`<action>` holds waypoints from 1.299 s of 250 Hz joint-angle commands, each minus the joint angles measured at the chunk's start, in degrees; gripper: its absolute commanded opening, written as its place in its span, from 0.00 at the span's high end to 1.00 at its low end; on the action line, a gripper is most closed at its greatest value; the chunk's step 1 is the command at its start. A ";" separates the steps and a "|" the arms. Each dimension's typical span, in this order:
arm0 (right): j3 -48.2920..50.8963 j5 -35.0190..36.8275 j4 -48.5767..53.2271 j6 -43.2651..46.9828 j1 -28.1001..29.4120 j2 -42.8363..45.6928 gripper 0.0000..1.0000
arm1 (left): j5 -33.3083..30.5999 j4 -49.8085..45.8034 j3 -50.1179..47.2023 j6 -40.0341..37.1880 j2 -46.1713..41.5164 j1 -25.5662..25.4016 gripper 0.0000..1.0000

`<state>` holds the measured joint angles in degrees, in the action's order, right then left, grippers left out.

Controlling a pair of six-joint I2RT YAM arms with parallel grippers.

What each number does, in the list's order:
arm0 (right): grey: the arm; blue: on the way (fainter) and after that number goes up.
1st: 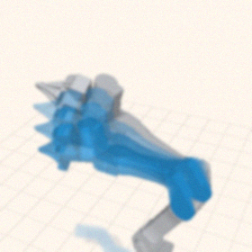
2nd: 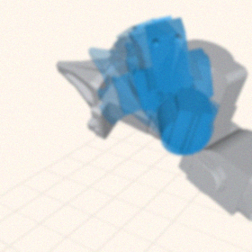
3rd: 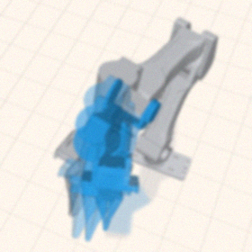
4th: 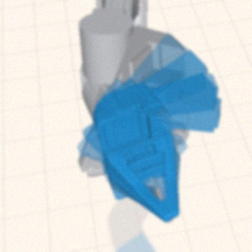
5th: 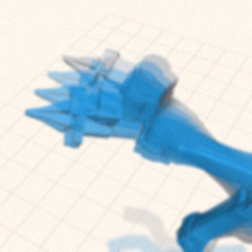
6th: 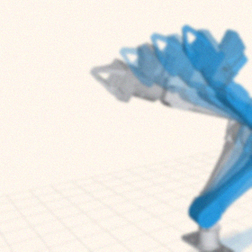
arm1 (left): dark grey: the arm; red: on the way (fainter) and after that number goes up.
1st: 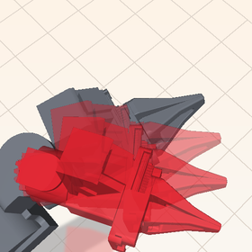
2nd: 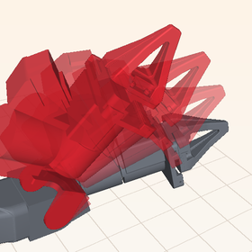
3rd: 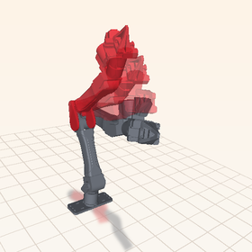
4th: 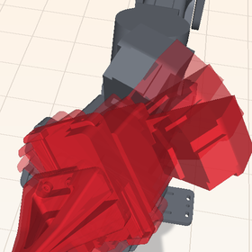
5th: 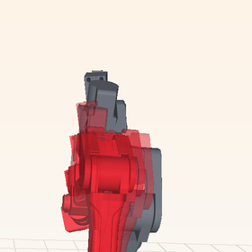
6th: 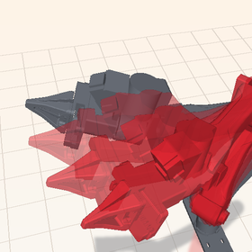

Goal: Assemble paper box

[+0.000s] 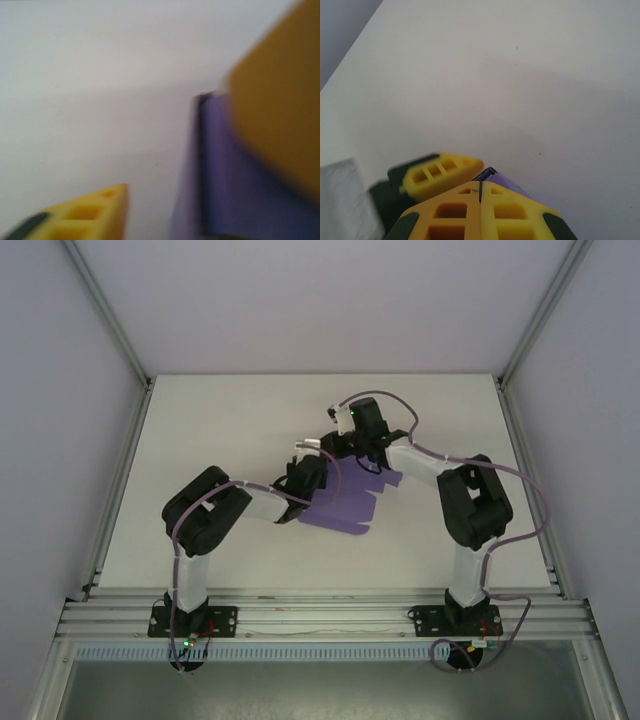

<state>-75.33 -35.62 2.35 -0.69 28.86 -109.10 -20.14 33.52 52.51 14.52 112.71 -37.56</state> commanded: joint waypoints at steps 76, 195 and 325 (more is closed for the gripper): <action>2.03 2.54 11.42 -3.62 1.12 -0.54 1.00 | 4.94 -2.94 -1.97 -1.10 -2.03 1.44 0.48; 1.04 7.74 9.83 -7.10 0.47 6.81 0.63 | 2.96 -1.62 -0.53 -0.48 -0.64 1.53 1.00; 14.42 34.45 16.94 -1.70 -3.87 31.23 0.00 | -0.93 -4.36 -7.81 1.28 -17.28 1.61 1.00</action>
<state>-64.05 -6.74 15.16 -4.05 25.54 -78.39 -18.65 31.11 45.76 14.98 97.73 -36.23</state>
